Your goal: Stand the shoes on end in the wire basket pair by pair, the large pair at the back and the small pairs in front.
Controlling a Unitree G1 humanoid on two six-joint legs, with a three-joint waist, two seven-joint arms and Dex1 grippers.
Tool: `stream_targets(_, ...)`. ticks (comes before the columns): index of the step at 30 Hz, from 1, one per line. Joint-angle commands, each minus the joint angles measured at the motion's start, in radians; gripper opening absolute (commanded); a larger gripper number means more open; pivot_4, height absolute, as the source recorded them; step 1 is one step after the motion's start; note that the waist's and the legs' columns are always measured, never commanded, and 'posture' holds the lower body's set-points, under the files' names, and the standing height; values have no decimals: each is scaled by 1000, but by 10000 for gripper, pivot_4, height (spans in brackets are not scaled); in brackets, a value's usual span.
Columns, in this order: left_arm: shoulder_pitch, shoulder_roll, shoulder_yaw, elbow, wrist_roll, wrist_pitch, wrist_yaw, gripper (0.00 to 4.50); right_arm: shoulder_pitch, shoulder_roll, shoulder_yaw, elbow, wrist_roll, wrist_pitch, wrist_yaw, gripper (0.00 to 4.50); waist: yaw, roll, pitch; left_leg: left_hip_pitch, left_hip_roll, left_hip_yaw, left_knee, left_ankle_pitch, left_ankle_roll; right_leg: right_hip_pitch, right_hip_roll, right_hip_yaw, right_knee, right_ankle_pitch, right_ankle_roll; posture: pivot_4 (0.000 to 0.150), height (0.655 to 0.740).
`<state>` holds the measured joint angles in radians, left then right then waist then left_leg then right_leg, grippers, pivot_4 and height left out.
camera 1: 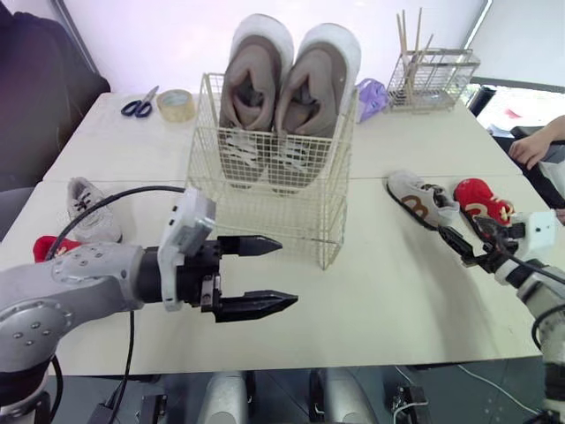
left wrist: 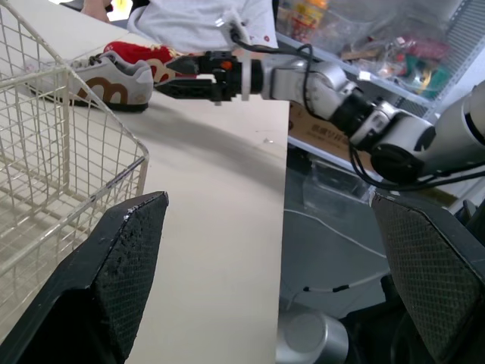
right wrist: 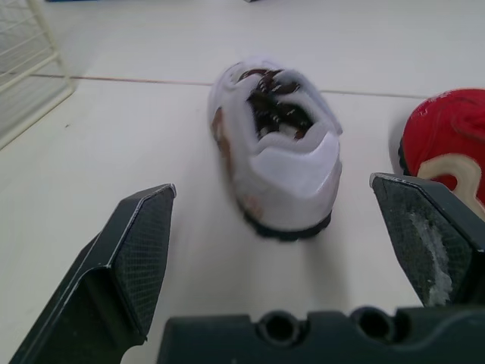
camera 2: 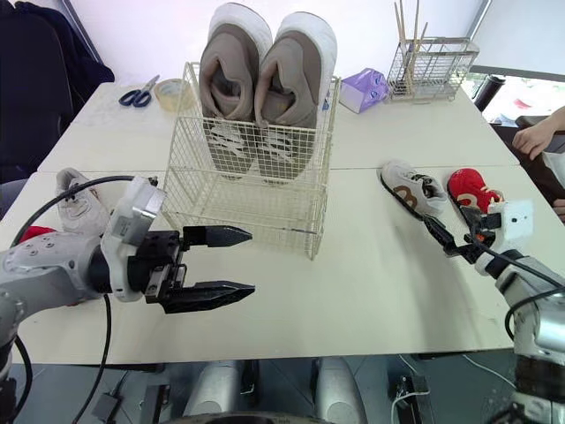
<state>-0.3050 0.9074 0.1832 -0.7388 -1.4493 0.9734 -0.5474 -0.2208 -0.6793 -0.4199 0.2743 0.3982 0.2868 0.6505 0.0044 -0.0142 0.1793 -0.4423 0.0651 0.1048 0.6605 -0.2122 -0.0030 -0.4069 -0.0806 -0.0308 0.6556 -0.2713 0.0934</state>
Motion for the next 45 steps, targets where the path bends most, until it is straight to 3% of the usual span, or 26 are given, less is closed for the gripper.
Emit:
stream_targets(1,5,26,29,-14,-31,-21,24,44639,-75,-8,32,141,-31,-80,50,45000,1,0,0,0,0,0,0,0,0,0,0,0,0,0,0,1500,7400)
stream_targets(9,34,62,49,-37,-54,-47,97,44639,-344,24,105,561,-102,-242,77,45000,-9,0,0,0,0,0,-1,0,0,1,0,0,-2,0,0,1500,7400)
stream_targets(16,72,95,81,-53,-69,-67,133,45000,-402,35,138,687,-143,-348,108,12322,-18,0,0,0,0,0,-3,0,0,1,0,0,-5,1,2,1500,7400)
stream_targets(19,74,105,81,-49,-62,-78,129,45000,-402,23,148,689,-163,-386,113,5701,-19,0,0,0,0,0,-3,0,0,2,0,0,-5,1,1,1500,7400)
stream_targets(22,65,123,130,15,-73,-82,99,45000,-434,-54,149,608,-166,-417,180,4860,-19,2,1,0,0,1,-4,0,0,1,0,0,-5,1,1,1500,7400)
stream_targets(26,52,170,240,167,-109,-62,13,45000,-593,-242,159,497,-160,-400,333,4860,-20,19,11,0,-1,3,-4,0,0,-1,-1,1,-5,1,1,1500,7400)
stream_targets(29,45,194,299,276,-122,-44,-58,45000,-811,-416,211,391,-132,-229,533,4860,-23,28,15,-1,-1,4,-7,0,0,-5,-2,4,-5,1,1,1500,7400)
stream_targets(32,45,194,311,340,-123,-24,-99,45000,-1001,-510,261,240,-56,10,691,4860,-21,23,12,0,0,4,-17,1,-2,-9,1,2,-5,1,3,1500,7400)
stream_targets(36,52,191,295,380,-63,-15,-169,45000,-1159,-518,288,-6,112,266,808,4860,-27,18,11,-1,4,1,-20,-1,-7,-11,5,-1,-4,-3,-3,1500,7400)
stream_targets(39,50,195,300,413,-52,0,-199,45000,-1166,-473,317,-177,240,377,896,4860,-27,18,11,-1,3,4,-19,-1,-7,-13,1,1,-4,-3,-3,1500,7400)
stream_targets(45,126,277,367,404,-52,98,-342,45000,-1153,-420,477,-297,385,302,964,4860,-20,13,12,-3,2,4,-15,-2,-6,-13,-2,1,-4,-4,-5,1500,7400)
